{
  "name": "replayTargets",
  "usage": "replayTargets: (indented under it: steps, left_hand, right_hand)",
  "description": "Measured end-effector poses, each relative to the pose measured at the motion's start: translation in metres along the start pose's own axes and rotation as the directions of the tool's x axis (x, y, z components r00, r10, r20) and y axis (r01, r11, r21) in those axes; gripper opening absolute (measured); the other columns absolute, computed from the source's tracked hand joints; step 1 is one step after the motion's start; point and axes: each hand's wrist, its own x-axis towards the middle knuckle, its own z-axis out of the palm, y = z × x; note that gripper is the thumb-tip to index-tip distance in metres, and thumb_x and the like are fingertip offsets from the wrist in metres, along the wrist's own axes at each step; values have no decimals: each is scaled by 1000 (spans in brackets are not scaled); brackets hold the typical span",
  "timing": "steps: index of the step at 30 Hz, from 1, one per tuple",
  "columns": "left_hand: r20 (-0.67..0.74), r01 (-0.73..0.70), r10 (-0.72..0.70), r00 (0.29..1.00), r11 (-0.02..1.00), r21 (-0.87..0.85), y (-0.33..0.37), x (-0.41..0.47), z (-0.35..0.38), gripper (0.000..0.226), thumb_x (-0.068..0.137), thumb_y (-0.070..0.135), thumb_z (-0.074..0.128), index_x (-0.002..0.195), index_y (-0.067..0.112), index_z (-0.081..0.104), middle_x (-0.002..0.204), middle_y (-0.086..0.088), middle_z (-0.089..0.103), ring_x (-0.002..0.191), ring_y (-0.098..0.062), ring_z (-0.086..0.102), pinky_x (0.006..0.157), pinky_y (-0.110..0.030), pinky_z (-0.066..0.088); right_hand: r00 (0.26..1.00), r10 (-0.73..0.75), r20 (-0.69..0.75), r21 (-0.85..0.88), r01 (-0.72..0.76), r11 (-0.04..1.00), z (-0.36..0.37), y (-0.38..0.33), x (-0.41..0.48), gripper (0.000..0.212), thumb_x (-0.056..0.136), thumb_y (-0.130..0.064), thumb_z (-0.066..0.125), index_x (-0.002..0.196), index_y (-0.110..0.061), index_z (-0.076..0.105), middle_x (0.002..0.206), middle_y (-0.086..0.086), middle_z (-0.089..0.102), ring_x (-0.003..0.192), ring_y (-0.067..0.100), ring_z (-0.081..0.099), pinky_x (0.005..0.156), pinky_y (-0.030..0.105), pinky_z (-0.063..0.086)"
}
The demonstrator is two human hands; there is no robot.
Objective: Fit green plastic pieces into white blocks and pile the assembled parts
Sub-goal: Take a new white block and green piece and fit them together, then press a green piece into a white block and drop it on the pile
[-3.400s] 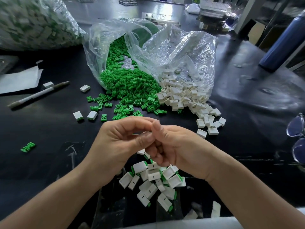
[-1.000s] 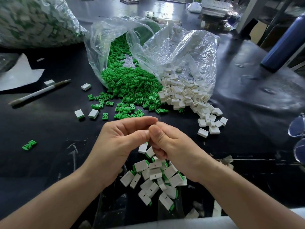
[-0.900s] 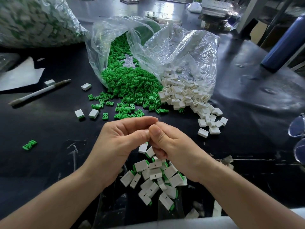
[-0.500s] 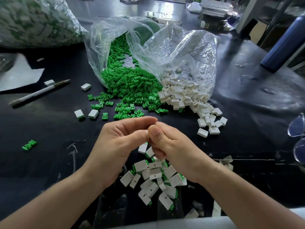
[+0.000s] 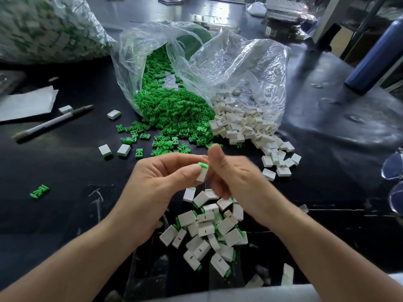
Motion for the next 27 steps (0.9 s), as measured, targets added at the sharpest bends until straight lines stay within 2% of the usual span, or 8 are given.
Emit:
replayTargets:
  steps: [2, 4, 7, 10, 13, 18, 23, 27]
  left_hand:
    - [-39, 16, -15, 999, 999, 35, 0, 0, -1, 30, 55, 32, 71, 81, 17, 75, 79, -7, 74, 74, -18, 69, 65, -23, 56]
    - [-5, 26, -25, 1000, 997, 74, 1, -1, 0, 30, 53, 32, 71, 79, 17, 75, 71, -6, 73, 62, -12, 66, 55, -18, 52]
    - [114, 60, -78, 990, 987, 152, 3, -6, 2, 28, 53, 22, 85, 78, 15, 74, 64, -4, 70, 55, -8, 63, 48, -15, 47]
    - [131, 64, -91, 987, 978, 197, 4, -7, 3, 27, 56, 30, 81, 78, 16, 74, 67, -6, 70, 52, -7, 59, 45, -15, 43]
    - [57, 54, -65, 996, 983, 175, 4, -5, 2, 34, 55, 39, 74, 76, 13, 74, 68, -6, 70, 50, -7, 56, 43, -16, 41]
    - [-11, 67, -66, 998, 988, 142, 4, -3, 2, 27, 60, 34, 64, 72, 11, 73, 65, -5, 70, 49, -7, 57, 42, -15, 40]
    - [-28, 87, -84, 996, 985, 148, 3, -2, 2, 23, 64, 30, 63, 72, 10, 72, 66, -5, 70, 49, -7, 58, 42, -15, 41]
    - [-67, 94, -85, 994, 986, 140, 0, 0, 2, 23, 62, 28, 64, 71, 8, 72, 67, -6, 71, 50, -8, 59, 42, -15, 41]
  right_hand:
    - [986, -17, -168, -193, -16, 981, -16, 1, 3, 59, 74, -67, 34, 69, -15, 61, 54, -9, 51, 51, 4, 46, 55, 22, 39]
    - [943, -55, -329, -384, -80, 920, -36, 8, 7, 32, 83, -51, 51, 73, -22, 60, 62, -12, 52, 59, 3, 48, 57, 16, 38]
    - [891, -50, -451, -536, -226, 813, -63, 19, 11, 11, 84, -34, 63, 85, -25, 67, 71, -12, 54, 74, 11, 53, 70, 23, 38]
    - [892, 49, -449, -593, -339, 730, -77, 28, 11, 10, 83, -30, 65, 92, -25, 69, 73, -15, 49, 83, 13, 52, 77, 25, 39]
    - [894, 122, -431, -619, -391, 681, -81, 32, 11, 17, 84, -25, 65, 100, -27, 68, 78, -14, 44, 90, 15, 50, 86, 30, 42]
    - [896, 207, -393, -676, -434, 596, -78, 35, 14, 25, 87, -22, 61, 111, -27, 64, 97, -6, 41, 107, 22, 50, 89, 32, 40]
    - [899, 185, -398, -683, -425, 594, -78, 37, 14, 9, 85, -19, 59, 89, -27, 58, 97, -4, 43, 100, 22, 48, 80, 28, 37]
    - [911, 129, -392, -671, -379, 637, -76, 35, 12, 17, 80, -20, 66, 76, -27, 51, 91, -4, 55, 85, 17, 49, 72, 26, 35]
